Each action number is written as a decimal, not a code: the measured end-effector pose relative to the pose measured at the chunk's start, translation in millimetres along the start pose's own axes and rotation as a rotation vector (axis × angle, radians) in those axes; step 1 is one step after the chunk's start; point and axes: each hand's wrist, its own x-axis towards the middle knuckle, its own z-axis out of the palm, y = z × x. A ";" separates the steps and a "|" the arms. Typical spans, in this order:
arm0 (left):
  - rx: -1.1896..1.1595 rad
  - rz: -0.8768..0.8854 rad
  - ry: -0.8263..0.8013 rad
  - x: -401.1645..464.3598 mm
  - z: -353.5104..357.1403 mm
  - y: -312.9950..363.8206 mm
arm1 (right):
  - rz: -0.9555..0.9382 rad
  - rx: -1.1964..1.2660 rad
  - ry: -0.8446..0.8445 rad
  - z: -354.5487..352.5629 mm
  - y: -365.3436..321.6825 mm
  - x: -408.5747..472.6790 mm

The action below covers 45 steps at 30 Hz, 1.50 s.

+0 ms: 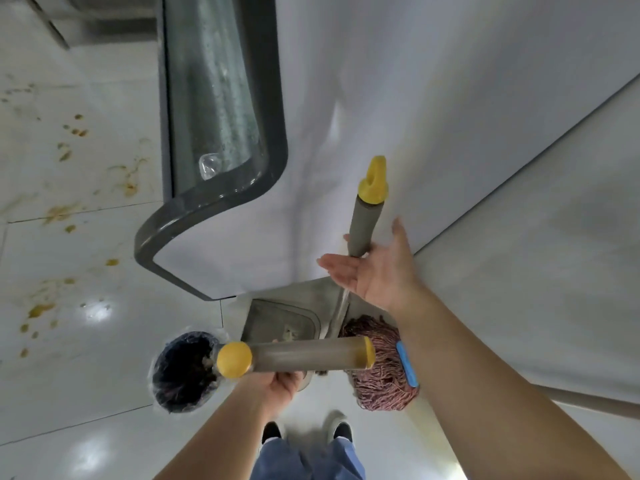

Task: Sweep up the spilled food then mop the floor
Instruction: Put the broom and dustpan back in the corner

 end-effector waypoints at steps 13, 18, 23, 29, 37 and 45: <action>-0.098 -0.008 -0.067 13.6 24.5 -1.6 | -0.854 -1.208 0.267 2.9 -33.4 -10.7; -0.151 -0.031 -0.103 24.5 46.6 -1.0 | -0.904 -1.298 0.437 5.9 -38.0 4.2; -0.049 -0.023 -0.144 27.0 66.6 4.1 | -0.676 -1.469 0.365 -4.2 -51.5 35.6; 0.585 0.177 -0.072 21.9 80.6 6.4 | -0.570 -1.417 0.241 -17.3 -58.8 58.6; 1.138 0.860 -0.158 10.6 99.7 43.7 | -0.508 -1.061 0.107 -12.7 -36.4 81.3; 1.143 0.981 -0.437 -16.0 148.1 87.9 | -0.757 -1.031 0.175 2.7 -31.9 80.0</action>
